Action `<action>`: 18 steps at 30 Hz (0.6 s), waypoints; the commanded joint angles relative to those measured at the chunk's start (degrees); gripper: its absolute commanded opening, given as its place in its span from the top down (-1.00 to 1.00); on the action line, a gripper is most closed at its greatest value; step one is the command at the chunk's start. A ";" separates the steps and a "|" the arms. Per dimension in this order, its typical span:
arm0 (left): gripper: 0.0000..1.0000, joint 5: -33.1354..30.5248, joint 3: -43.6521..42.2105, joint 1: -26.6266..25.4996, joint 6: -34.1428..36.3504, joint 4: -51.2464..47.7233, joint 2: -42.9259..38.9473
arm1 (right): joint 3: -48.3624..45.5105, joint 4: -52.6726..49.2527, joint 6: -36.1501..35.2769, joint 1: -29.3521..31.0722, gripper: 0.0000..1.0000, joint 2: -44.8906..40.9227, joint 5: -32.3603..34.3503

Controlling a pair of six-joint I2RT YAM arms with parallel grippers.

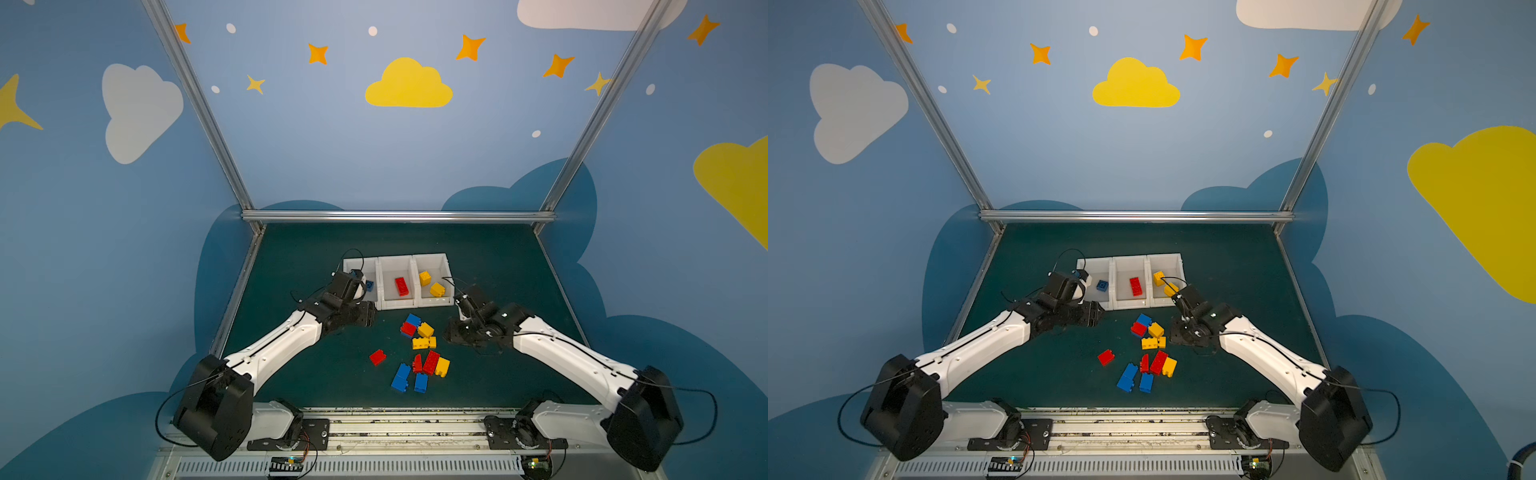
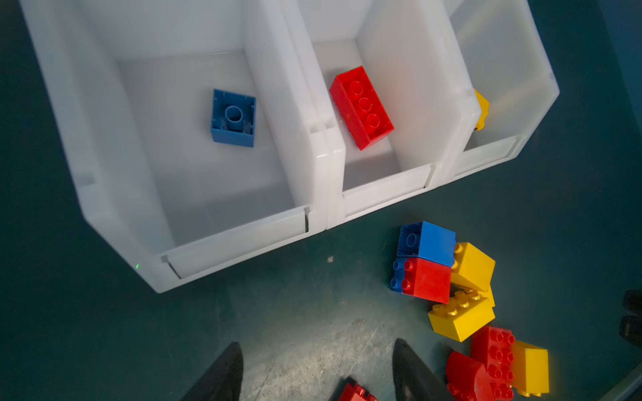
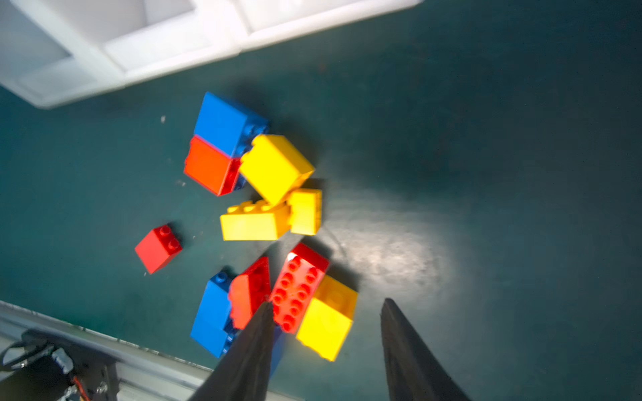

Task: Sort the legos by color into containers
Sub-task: 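Draw the left gripper back while the right gripper reaches toward the pile, then grasp a red curved brick in the pile with the right gripper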

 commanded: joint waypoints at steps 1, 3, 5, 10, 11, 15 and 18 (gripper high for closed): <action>-0.37 -1.30 -1.91 1.05 -1.69 1.04 -3.25 | 5.68 -3.22 2.95 3.08 0.00 5.15 -1.60; -0.37 -1.43 -2.90 1.40 -1.94 0.72 -4.95 | 8.24 -4.78 2.95 5.10 -0.01 8.99 -2.01; -0.37 -1.81 -4.10 1.61 -2.39 0.56 -6.64 | 9.88 -5.42 2.93 7.00 -0.01 11.85 -1.69; -0.39 -3.23 -7.77 1.97 -3.89 0.95 -11.03 | 12.10 -5.19 2.76 10.01 -0.01 16.50 -2.88; -0.39 -3.36 -8.52 2.04 -4.13 1.04 -11.51 | 12.47 -5.45 2.76 10.32 -0.01 17.42 -3.12; -0.40 -3.67 -10.54 2.08 -5.12 1.37 -13.75 | 13.90 -6.91 2.41 11.61 -0.01 20.28 -3.31; -0.40 -3.76 -11.33 2.14 -5.43 1.32 -14.70 | 14.13 -7.10 2.54 12.74 0.00 21.62 -3.00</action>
